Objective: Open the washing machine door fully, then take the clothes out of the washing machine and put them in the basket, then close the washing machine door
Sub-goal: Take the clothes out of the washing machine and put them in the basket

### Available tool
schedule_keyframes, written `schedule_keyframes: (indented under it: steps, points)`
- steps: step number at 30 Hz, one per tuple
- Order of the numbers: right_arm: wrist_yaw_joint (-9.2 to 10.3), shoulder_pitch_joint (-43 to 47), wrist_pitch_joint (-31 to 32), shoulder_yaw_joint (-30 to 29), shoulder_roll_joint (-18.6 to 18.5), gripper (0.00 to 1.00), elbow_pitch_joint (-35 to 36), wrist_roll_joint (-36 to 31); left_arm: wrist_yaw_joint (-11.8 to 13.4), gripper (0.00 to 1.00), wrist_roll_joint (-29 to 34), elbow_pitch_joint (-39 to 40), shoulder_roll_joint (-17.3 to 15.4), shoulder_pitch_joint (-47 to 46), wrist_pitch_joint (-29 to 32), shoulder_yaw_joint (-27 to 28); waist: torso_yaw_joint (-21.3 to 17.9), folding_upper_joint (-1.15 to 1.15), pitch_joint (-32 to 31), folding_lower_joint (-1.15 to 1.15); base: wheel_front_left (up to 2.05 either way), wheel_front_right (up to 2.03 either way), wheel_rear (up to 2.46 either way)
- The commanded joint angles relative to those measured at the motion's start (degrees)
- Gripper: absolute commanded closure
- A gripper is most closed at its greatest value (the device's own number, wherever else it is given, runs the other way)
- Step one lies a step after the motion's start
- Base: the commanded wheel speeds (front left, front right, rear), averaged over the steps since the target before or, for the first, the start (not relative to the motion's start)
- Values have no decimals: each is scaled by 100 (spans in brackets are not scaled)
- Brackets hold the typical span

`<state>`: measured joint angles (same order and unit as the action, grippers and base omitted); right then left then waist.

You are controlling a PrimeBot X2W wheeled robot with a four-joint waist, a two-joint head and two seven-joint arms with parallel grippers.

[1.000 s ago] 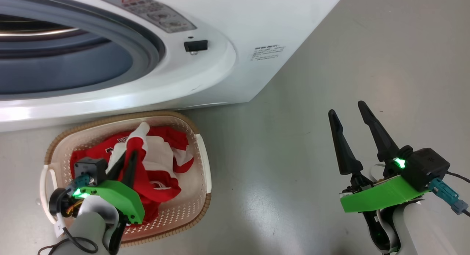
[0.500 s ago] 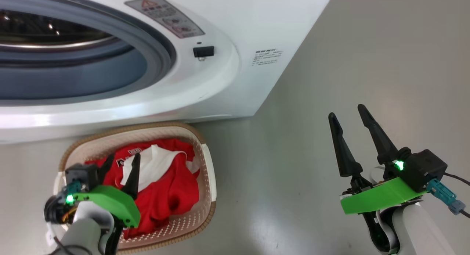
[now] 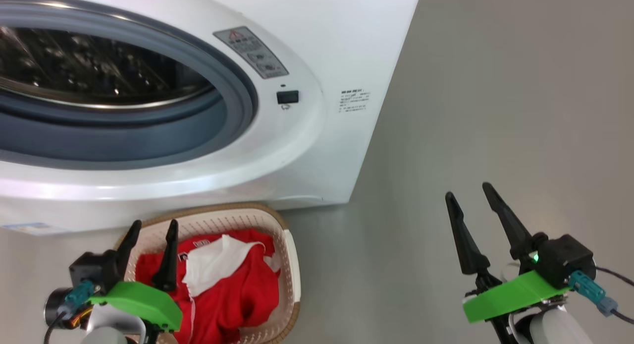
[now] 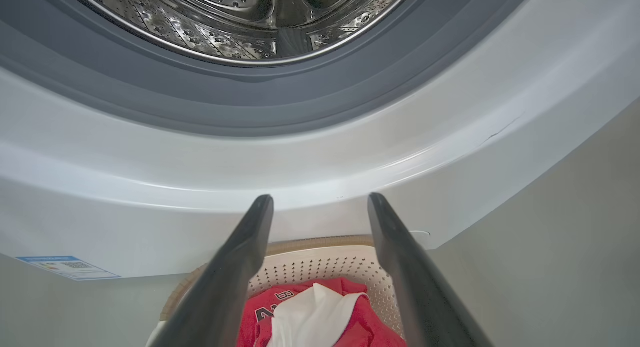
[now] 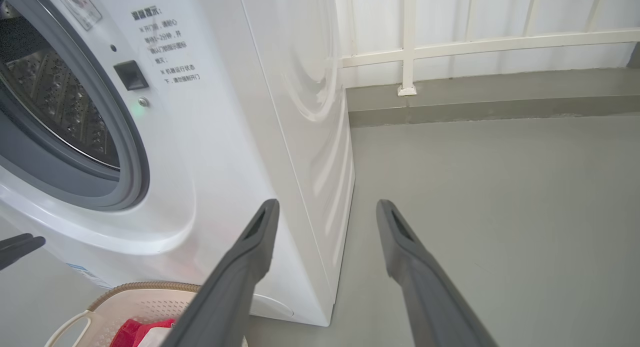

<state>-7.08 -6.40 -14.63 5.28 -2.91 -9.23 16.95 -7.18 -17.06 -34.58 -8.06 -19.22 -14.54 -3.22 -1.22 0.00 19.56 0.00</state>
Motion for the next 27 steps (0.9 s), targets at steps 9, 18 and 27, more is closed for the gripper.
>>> schedule_keyframes:
  steps: [9, 18, 27]
  points:
    - [-41, 428, -37, 39, 3, 0, 35, -89, -31, 0, 298, 1320, -47, 815, -46, 512, 169, 0, -854, 0, 0, 0, 0]
    - [-41, 820, -37, -74, 3, 0, 46, -106, -31, 0, 446, 2066, -41, 1486, -46, 625, 217, 0, -1253, 0, 0, 0, 0]
    - [-41, 1223, -37, -188, 3, 0, 65, -130, -31, 0, 531, 2825, 49, 2351, -46, 923, 183, 0, -1533, 0, 0, 0, 0]
